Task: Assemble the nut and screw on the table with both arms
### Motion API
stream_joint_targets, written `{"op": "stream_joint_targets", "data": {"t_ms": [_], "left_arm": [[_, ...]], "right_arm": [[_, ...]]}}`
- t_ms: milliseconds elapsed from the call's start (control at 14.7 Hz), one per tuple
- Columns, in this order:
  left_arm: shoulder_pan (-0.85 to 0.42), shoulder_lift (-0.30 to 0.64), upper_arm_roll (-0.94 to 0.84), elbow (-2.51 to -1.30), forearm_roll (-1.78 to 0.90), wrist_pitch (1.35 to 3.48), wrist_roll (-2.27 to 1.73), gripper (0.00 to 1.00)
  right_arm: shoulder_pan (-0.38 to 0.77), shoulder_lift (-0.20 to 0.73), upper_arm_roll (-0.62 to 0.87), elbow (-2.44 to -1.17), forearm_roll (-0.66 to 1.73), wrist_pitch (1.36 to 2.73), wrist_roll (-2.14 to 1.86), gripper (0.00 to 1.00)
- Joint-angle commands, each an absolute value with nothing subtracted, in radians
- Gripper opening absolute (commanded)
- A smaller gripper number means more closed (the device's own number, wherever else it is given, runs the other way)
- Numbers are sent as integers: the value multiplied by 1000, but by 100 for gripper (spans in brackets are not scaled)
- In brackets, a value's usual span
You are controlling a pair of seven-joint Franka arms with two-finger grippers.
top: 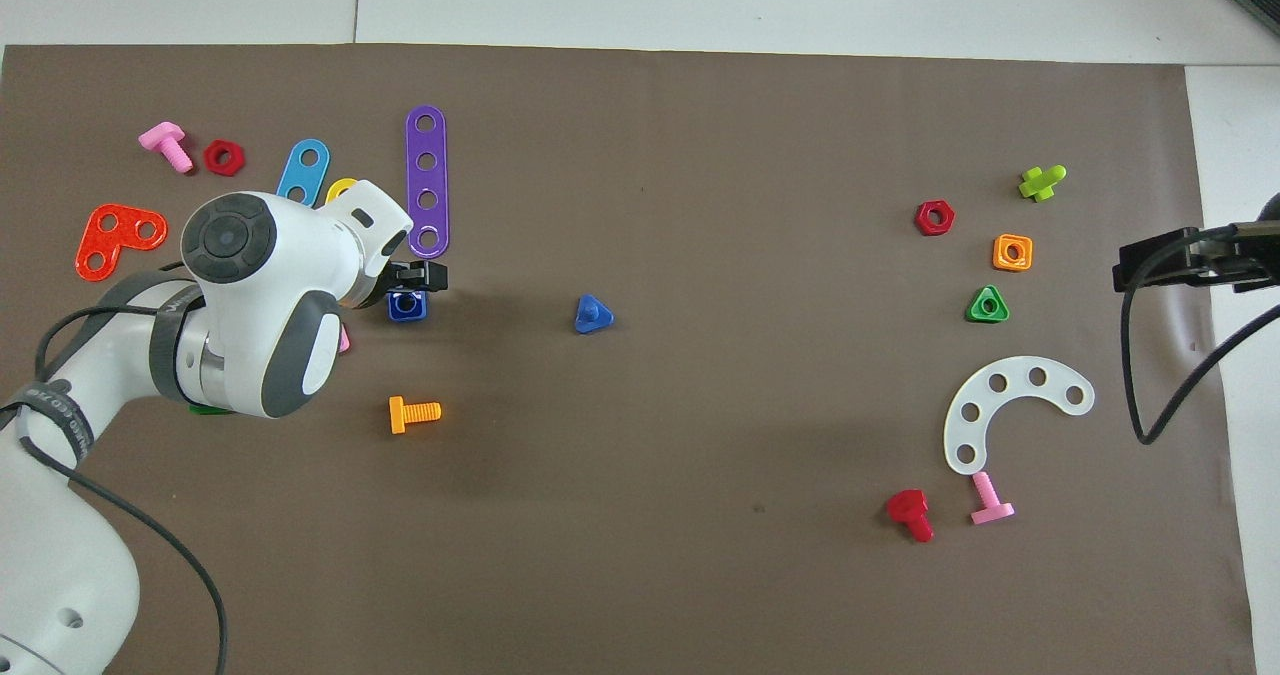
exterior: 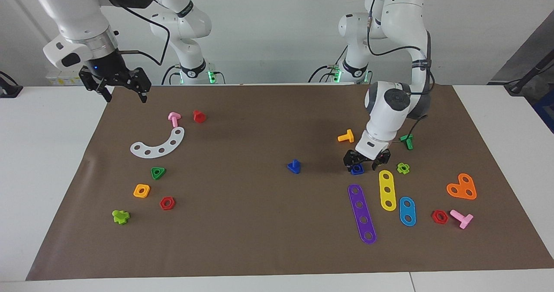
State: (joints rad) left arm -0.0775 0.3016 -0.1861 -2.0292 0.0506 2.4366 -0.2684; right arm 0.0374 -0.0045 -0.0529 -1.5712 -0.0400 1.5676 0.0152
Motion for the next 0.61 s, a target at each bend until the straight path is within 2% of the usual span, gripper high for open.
{"op": "stream_joint_targets", "data": {"t_ms": [0,68,409,545], "left_arm": [[-91,301,-178,-2057,71,2468,-295,98],[-87,301,-179,-2059,72,2470,-295,93],[-89,299,-179,-2079,72,2471,-293,83],[-92,298,-179,-2082,72,2471,-293,78]], "right_arm": [[35,-17,-54,-1594,-26,1563,1,100],[35,-18,-54,-1595,-26,1565,3,100],[35,-18,-57,-1582,14,1536,6,100],[35,-40,-57,-1624,12,1546,28,100]]}}
